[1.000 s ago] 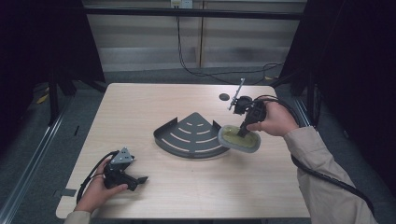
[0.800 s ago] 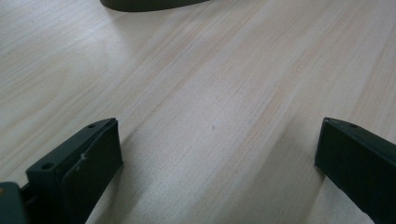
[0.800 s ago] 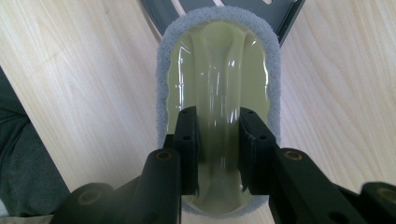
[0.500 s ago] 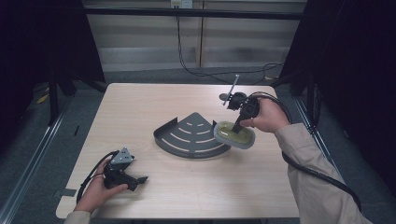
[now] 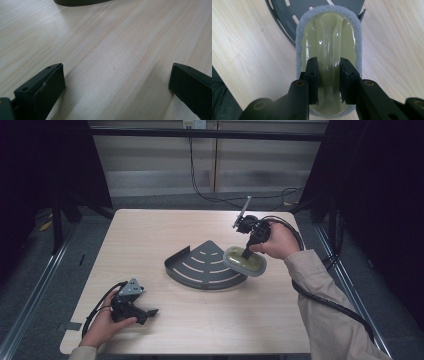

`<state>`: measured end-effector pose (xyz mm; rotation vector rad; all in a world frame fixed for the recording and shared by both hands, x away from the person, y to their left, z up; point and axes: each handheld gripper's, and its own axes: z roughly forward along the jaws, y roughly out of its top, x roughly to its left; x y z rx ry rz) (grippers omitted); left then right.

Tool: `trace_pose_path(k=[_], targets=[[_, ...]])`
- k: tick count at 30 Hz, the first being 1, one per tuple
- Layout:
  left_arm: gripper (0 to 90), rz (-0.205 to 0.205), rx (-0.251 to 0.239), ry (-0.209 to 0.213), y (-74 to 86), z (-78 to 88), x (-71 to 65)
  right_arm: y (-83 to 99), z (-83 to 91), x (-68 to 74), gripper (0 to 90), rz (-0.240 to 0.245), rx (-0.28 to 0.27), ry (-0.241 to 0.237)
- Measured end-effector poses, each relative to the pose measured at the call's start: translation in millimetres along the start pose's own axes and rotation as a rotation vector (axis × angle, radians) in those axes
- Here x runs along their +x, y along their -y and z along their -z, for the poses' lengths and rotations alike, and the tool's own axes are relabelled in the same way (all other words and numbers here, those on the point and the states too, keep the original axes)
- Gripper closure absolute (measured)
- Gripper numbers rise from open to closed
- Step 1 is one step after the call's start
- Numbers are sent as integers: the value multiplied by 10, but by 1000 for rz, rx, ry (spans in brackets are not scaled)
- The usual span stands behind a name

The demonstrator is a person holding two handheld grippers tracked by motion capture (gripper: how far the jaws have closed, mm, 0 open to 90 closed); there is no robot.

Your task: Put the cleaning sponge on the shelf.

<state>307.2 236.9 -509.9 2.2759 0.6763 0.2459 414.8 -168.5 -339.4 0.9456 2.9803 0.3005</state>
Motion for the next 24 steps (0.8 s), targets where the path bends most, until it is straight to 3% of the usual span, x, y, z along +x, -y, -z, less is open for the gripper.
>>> trace_pose_path(k=[9,24], targets=[[1,0,0,0,0,0,0,-70,-27,-40,713,-58,8,13],[1,0,0,0,0,0,0,-175,-50,-61,713,-145,-33,29]])
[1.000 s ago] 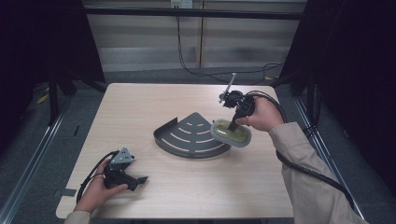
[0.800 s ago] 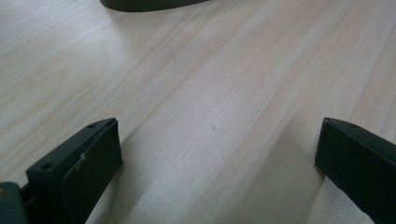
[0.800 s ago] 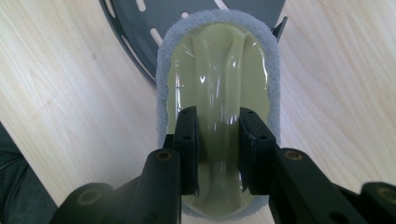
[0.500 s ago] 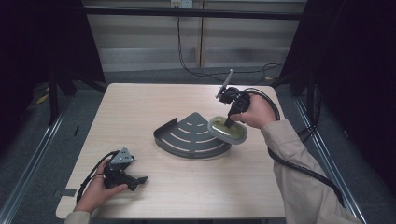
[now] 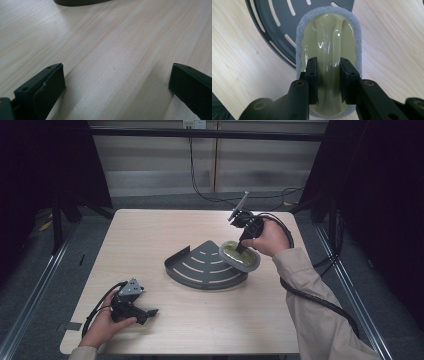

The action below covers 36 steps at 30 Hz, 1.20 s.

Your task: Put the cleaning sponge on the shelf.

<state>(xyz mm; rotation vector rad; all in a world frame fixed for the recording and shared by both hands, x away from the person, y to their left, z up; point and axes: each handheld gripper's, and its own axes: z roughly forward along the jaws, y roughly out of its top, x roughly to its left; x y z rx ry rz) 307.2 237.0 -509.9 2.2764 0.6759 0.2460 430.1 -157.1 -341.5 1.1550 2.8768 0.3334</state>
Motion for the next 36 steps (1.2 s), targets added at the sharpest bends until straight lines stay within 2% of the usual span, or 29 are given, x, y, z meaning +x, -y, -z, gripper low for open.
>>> trace_pose_path(k=[11,18,36], targets=[[1,0,0,0,0,0,0,-59,-68,-17,713,-65,-16,1],[1,1,0,0,0,0,0,-76,-96,-35,714,-81,-34,15],[1,0,0,0,0,0,0,-130,-316,-18,714,-133,-41,-8]])
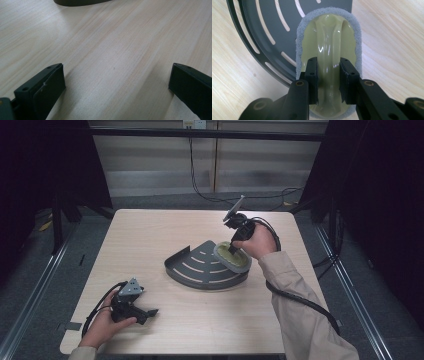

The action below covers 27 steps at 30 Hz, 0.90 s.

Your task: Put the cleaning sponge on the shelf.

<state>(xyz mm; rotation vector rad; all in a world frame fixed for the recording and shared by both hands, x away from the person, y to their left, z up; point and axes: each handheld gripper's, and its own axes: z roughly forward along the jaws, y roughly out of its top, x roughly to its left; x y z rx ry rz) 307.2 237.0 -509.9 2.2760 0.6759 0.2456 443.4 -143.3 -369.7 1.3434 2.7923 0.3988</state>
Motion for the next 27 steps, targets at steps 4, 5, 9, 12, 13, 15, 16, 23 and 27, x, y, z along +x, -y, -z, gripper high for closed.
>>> trace_pose_path(k=[4,5,9,12,13,15,16,23,27], targets=[[1,0,0,3,0,0,1,-8,-36,13,714,-3,8,-6],[1,0,0,3,0,0,1,-10,-44,19,713,-3,5,-5],[1,0,0,3,0,0,1,-20,-63,42,714,-3,-3,-4],[1,0,0,3,0,0,1,-29,-80,54,713,-10,-2,-8],[1,0,0,3,0,0,1,-31,-88,57,713,-11,0,-9],[1,0,0,3,0,0,1,-39,-98,65,713,-8,1,-9],[1,0,0,3,0,0,1,-41,-104,66,713,-8,4,-9],[1,0,0,3,0,0,1,-66,-145,83,713,0,9,-10],[1,0,0,2,0,0,1,-80,-164,97,713,-1,6,-8]])
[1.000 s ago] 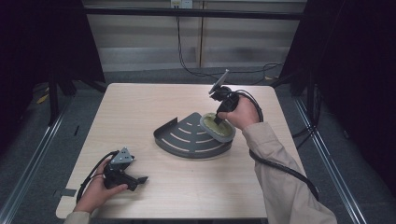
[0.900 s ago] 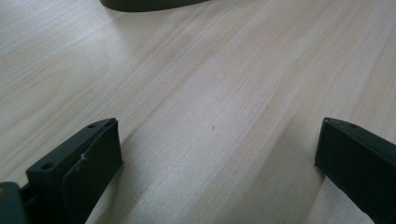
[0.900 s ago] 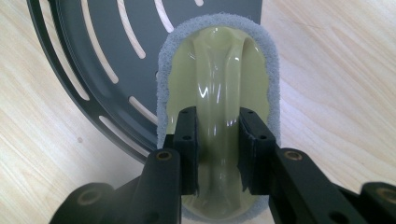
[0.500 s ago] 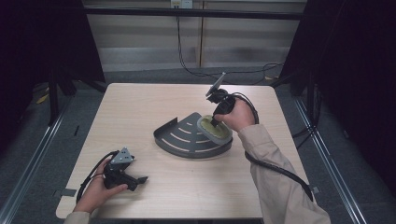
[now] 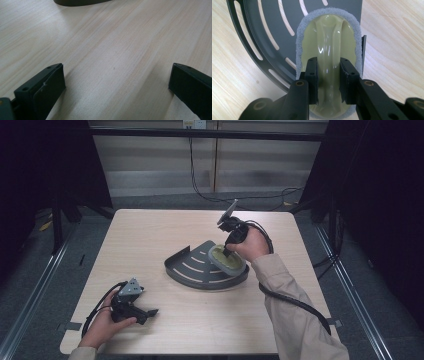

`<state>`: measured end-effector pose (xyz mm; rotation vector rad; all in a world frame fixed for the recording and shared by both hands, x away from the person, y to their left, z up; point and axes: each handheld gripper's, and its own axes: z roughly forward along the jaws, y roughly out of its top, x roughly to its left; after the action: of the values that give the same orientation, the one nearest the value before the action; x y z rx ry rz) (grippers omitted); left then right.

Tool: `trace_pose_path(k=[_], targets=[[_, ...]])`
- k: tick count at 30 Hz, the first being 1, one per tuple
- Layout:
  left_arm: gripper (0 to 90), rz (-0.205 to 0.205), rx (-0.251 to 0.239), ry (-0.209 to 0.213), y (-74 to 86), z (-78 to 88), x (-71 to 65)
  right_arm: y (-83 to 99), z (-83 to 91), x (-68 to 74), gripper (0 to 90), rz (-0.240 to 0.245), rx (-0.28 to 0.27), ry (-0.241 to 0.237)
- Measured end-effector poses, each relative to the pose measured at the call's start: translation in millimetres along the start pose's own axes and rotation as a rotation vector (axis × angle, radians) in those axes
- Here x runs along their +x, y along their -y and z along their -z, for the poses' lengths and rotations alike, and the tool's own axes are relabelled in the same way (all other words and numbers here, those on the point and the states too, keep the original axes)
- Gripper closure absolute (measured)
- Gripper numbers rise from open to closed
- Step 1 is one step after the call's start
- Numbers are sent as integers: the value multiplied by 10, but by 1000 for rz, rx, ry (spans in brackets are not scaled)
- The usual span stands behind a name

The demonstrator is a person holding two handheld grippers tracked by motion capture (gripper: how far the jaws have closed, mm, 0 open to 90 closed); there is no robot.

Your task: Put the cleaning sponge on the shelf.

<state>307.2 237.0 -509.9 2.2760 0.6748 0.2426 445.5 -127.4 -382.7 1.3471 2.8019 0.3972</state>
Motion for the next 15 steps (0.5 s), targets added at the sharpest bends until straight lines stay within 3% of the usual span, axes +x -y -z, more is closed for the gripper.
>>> trace_pose_path(k=[15], targets=[[1,1,2,0,2,3,-2,-10,-108,15,714,-11,10,-3]])
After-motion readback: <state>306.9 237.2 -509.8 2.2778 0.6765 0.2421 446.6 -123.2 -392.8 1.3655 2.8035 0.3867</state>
